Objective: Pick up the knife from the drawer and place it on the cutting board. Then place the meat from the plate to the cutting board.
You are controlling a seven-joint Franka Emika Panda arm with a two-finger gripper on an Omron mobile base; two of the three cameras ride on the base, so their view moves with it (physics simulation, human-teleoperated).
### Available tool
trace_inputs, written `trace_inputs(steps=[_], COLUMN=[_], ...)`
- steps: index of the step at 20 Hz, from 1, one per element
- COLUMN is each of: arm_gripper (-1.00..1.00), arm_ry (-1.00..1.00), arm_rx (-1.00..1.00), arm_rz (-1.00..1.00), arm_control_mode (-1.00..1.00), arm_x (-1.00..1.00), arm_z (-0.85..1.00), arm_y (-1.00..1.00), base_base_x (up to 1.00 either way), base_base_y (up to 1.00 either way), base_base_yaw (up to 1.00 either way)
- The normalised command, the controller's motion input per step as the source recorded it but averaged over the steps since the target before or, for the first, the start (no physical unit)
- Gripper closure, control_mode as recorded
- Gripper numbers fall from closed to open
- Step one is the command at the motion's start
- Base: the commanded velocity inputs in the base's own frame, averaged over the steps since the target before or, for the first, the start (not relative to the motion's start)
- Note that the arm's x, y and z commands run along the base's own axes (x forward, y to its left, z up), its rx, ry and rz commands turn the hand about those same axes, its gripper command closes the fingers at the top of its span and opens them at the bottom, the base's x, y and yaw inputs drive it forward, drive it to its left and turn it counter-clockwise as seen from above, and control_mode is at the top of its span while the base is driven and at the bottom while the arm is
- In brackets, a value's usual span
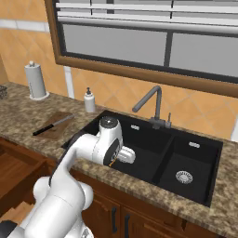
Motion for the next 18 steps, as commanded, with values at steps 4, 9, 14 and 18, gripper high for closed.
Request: trace_inputs(steps=[4,9,14,18], arm_gripper=[1.0,1.0,1.0,1.0], arm_ry=[0.0,0.0,0.03,0.09], arm_rx=[0.0,-0.01,0.0,0.0], arm_rz=[0.0,0.01,0.0,0.0], arm_control_mode=[1.0,-1.0,-1.0,-1.0], arm_x=[0.0,0.19,0.76,0.89], arm_z=[0.0,0.09,0.17,0.03], arm_y=[0.0,1.0,1.0,1.0], base_base_x=[0.44,0.0,0.0,0.0], base_base_y=[1.0,0.0,0.0,0.0], base_base_yaw=[0.0,0.0,0.0,0.0])
